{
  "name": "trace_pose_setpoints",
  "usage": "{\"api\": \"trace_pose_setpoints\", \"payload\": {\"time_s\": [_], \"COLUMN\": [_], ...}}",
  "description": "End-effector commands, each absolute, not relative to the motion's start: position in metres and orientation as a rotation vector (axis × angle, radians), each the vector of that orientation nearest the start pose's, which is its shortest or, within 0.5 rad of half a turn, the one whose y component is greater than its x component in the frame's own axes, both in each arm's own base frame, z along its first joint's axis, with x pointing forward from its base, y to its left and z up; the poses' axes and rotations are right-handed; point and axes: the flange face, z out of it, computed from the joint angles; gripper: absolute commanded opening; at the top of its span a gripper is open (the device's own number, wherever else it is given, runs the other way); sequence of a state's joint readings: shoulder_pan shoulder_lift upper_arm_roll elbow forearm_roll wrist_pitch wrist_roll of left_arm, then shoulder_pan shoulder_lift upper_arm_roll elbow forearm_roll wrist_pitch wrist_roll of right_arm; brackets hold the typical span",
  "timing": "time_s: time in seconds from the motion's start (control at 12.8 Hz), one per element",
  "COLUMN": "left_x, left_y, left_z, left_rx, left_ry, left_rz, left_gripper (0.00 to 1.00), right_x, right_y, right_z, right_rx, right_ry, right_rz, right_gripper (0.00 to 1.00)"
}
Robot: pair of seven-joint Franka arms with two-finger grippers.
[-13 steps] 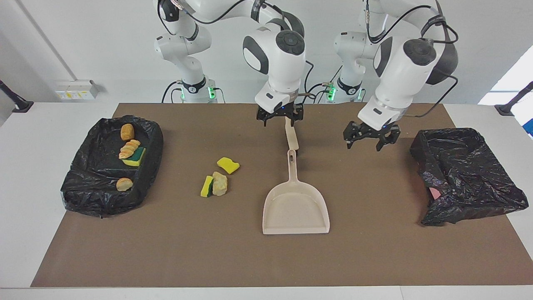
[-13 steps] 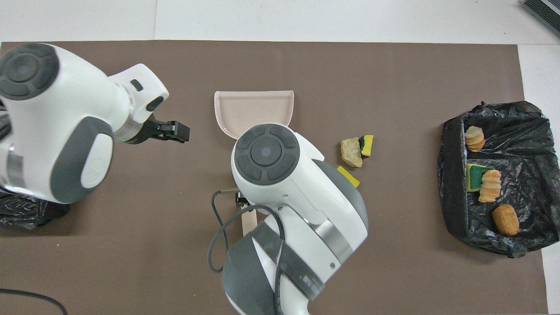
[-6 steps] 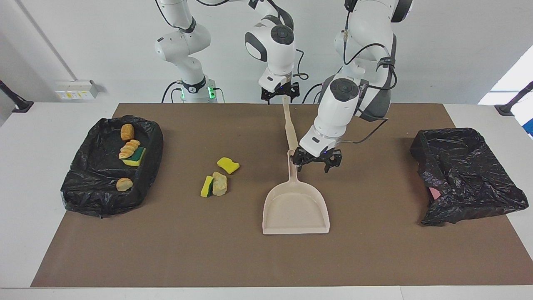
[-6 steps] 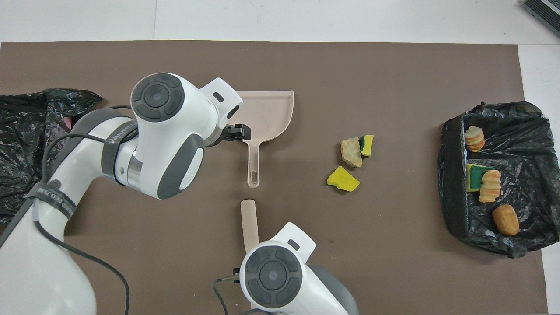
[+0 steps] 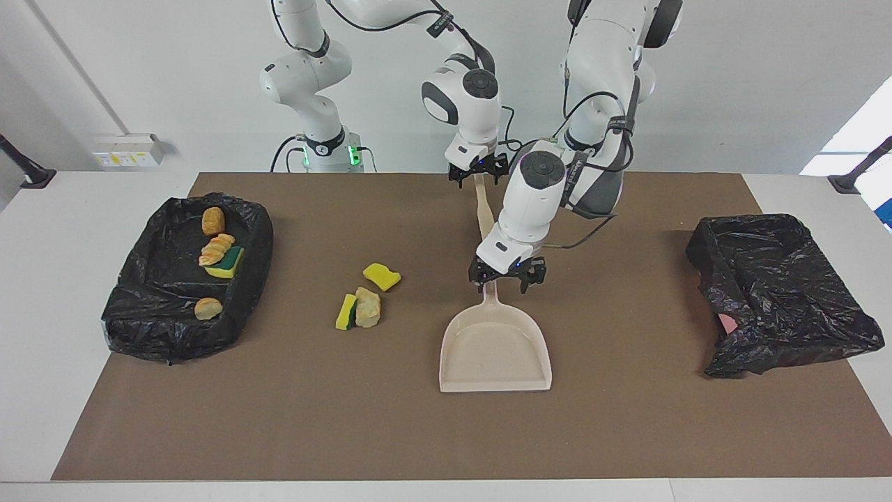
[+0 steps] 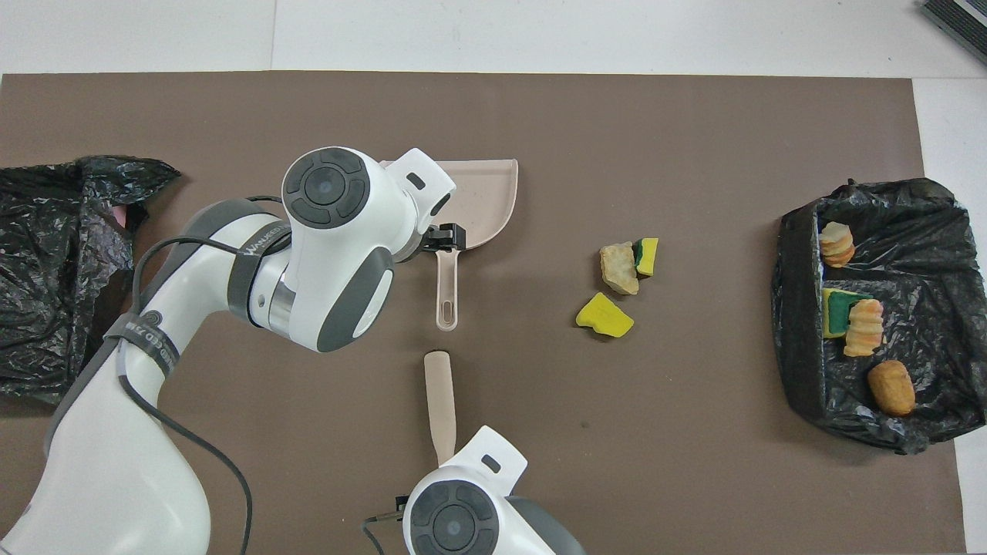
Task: Sweep and dump trash in bin
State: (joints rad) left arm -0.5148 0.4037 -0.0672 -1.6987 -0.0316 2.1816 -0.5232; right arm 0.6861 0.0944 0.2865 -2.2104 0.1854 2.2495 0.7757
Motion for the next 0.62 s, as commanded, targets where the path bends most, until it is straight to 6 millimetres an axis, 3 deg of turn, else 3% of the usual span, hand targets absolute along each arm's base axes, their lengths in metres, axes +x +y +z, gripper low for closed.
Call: {"api": "trace_pose_setpoints", "payload": {"time_s": [0.0, 0.23, 0.31, 0.39, 0.54], "left_x": [0.55, 0.544, 0.543, 0.541, 0.545], "left_y": [-0.37, -0.371, -0.37, -0.372, -0.371], "left_z": [0.358, 0.356, 0.354, 0.355, 0.36], "left_rx": [-3.219, -3.213, -3.215, -3.211, -3.218], "left_ry": [0.014, 0.01, -0.004, 0.006, 0.016], "left_rz": [-0.049, -0.025, 0.003, 0.011, -0.006], "left_gripper": [0.83, 0.49, 0.23, 0.0, 0.0], "right_x": [0.283, 0.285, 0.286, 0.286, 0.299], "right_y": [0.445, 0.446, 0.446, 0.446, 0.446], "right_z": [0.325, 0.327, 0.327, 0.328, 0.326], "right_rx": [-3.067, -3.091, -3.092, -3.092, -3.098], "right_ry": [-0.137, -0.199, -0.196, -0.186, -0.173], "right_rz": [0.25, 0.198, 0.196, 0.192, 0.196], "right_gripper": [1.0, 0.35, 0.1, 0.0, 0.0]}}
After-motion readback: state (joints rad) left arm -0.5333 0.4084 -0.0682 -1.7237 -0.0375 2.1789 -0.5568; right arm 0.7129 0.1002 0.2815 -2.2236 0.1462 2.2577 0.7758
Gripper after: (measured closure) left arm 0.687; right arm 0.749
